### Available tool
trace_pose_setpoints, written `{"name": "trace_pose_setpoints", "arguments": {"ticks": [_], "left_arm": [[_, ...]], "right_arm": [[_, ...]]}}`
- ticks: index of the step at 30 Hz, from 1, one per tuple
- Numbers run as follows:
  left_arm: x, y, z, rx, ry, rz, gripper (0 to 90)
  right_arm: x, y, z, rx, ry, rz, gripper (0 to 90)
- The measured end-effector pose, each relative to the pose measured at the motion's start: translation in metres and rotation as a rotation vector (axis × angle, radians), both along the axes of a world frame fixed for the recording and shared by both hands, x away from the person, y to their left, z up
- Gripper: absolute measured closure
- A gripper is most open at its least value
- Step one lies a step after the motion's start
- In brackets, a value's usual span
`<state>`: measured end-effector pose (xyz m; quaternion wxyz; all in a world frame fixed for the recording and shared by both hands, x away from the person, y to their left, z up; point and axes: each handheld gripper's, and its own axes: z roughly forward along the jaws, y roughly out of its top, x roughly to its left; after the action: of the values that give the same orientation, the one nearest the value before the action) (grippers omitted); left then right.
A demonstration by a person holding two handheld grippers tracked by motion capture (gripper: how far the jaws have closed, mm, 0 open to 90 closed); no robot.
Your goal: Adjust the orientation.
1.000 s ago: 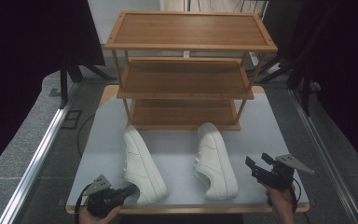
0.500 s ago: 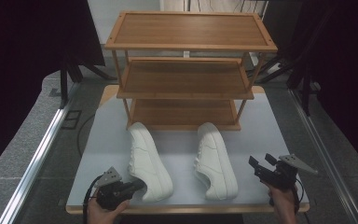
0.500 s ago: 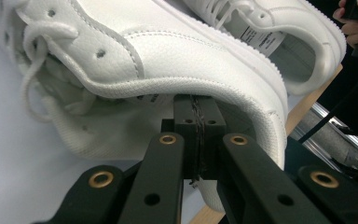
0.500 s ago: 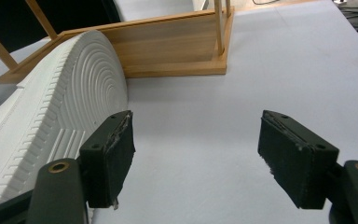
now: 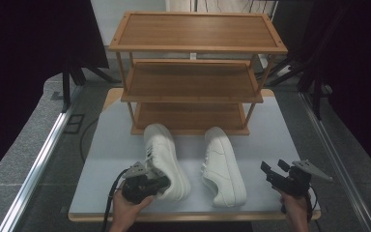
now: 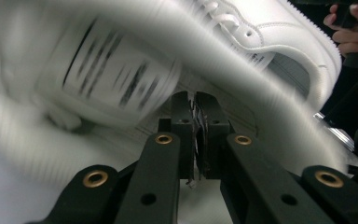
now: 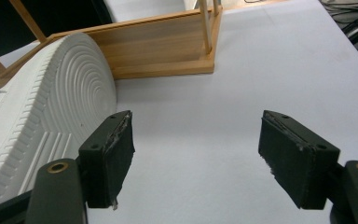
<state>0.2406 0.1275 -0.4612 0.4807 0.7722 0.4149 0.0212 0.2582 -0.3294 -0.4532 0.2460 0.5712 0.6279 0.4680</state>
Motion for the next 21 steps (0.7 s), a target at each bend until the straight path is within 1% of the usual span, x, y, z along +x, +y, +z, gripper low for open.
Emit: {"name": "trace_pose_setpoints", "arguments": {"ticks": [1,2,3,4,5,6,7,8,11,14,16,19,21], "left_arm": [[0.003,-0.004,0.001,-0.071,-0.003,-0.024,88.2],[0.004,-0.008,0.003,-0.080,-0.005,-0.026,88.1],[0.006,-0.014,0.009,-0.061,-0.020,-0.027,88.4],[0.007,-0.020,0.011,-0.007,-0.027,-0.027,87.5],[0.009,-0.029,0.013,0.046,-0.044,-0.037,87.0],[0.010,-0.034,0.013,0.055,-0.041,-0.047,85.8],[0.010,-0.039,0.013,0.076,-0.048,-0.042,86.7],[0.010,-0.040,0.013,0.082,-0.050,-0.038,86.5],[0.008,-0.041,0.014,0.071,-0.057,-0.024,85.4],[0.006,-0.041,0.019,0.066,-0.072,-0.032,85.5],[0.007,-0.043,0.020,0.068,-0.073,-0.041,85.7],[0.012,-0.047,0.017,0.071,-0.056,-0.056,85.8],[0.015,-0.047,0.013,0.072,-0.042,-0.051,86.9]], "right_arm": [[0.000,0.000,0.000,0.001,0.001,-0.003,26.3],[0.000,-0.001,0.000,0.002,0.001,-0.004,26.3],[0.000,-0.001,0.000,0.003,0.001,-0.006,26.3],[0.000,-0.002,0.000,0.004,0.001,-0.009,26.3],[-0.001,-0.002,0.000,0.005,0.001,-0.010,26.3],[-0.001,-0.003,0.000,0.006,0.000,-0.011,26.4],[-0.001,-0.004,0.001,0.008,0.000,-0.013,26.4],[-0.001,-0.005,0.000,0.010,0.001,-0.016,26.4],[-0.001,-0.008,0.000,0.018,0.001,-0.024,26.4],[-0.001,-0.009,-0.001,0.019,0.007,-0.033,26.4],[0.000,-0.008,-0.002,0.019,0.008,-0.029,26.5],[0.000,-0.005,-0.001,0.011,0.010,-0.019,26.4],[-0.001,-0.002,-0.001,0.003,0.009,-0.013,26.4]]}}
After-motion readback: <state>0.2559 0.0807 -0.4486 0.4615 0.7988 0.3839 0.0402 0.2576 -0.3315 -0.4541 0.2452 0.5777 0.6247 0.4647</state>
